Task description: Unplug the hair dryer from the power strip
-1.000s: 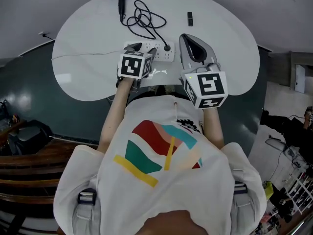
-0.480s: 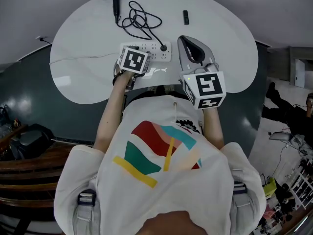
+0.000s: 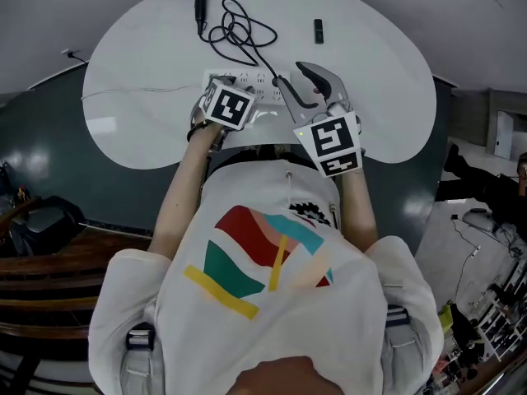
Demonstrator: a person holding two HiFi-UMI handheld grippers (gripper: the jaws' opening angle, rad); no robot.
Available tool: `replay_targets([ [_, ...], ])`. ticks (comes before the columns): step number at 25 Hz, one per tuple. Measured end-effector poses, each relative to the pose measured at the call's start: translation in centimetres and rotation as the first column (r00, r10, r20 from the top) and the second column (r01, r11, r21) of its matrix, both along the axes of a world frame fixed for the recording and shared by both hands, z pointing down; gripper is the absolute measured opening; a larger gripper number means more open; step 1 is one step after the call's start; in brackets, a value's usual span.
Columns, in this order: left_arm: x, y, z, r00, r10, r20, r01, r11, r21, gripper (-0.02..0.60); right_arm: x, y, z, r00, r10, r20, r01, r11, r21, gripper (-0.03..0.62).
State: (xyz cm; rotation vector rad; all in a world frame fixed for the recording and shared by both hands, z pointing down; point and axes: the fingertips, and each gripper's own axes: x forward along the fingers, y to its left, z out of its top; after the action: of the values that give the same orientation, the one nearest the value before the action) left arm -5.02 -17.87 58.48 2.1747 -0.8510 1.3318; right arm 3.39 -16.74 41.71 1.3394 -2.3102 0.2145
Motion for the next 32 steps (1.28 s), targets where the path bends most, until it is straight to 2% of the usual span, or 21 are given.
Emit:
replay_targets([
  [1, -0.1, 0.0, 0.0, 1.000, 0.001, 0.007, -0.001, 1.000, -0.006, 0.175, -0.5, 0.1, 0.9, 0.999, -0.035, -0.034, 0.035, 0.999, -0.012, 0.186],
  [2, -0.1, -0.1, -0.1, 1.000, 0.003, 0.016, -0.003, 1.000, -0.011, 0.173, -0.9, 0.1, 1.9, 0.996, -0.062, -0.056, 0.061, 0.998, -0.022, 0.184],
  [7, 0.0, -0.2, -0.1, 1.000, 0.001, 0.025, 0.000, 1.000, -0.015, 0.170, -1.2, -0.7, 6.7, 0.996, -0.086, -0.007, 0.085, 0.990, -0.109, 0.199],
  [10, -0.1, -0.1, 0.1, 1.000, -0.012, 0.026, 0.012, 1.000, -0.019, 0.172, -1.5, -0.9, 9.3, 0.991, -0.124, -0.045, 0.115, 0.981, -0.153, 0.198],
  [14, -0.3, -0.2, 0.1, 0.999, -0.018, 0.035, 0.019, 0.999, -0.029, 0.178, -2.5, -0.8, 11.1, 0.978, -0.187, -0.093, 0.169, 0.969, -0.179, 0.181],
  [20, -0.4, -0.2, 0.1, 0.999, -0.020, 0.040, 0.022, 0.999, -0.035, 0.184, -2.7, -1.5, 13.5, 0.975, -0.197, -0.100, 0.169, 0.958, -0.232, 0.110],
  [24, -0.3, -0.2, 0.0, 0.998, -0.020, 0.054, 0.022, 0.998, -0.050, 0.184, -2.9, -1.3, 14.2, 0.964, -0.220, -0.152, 0.185, 0.959, -0.216, 0.084],
  [32, -0.1, -0.3, 0.2, 0.994, -0.020, 0.104, 0.032, 0.993, -0.110, 0.184, -2.8, -1.4, 13.6, 0.978, -0.168, -0.121, 0.148, 0.976, -0.161, 0.067],
])
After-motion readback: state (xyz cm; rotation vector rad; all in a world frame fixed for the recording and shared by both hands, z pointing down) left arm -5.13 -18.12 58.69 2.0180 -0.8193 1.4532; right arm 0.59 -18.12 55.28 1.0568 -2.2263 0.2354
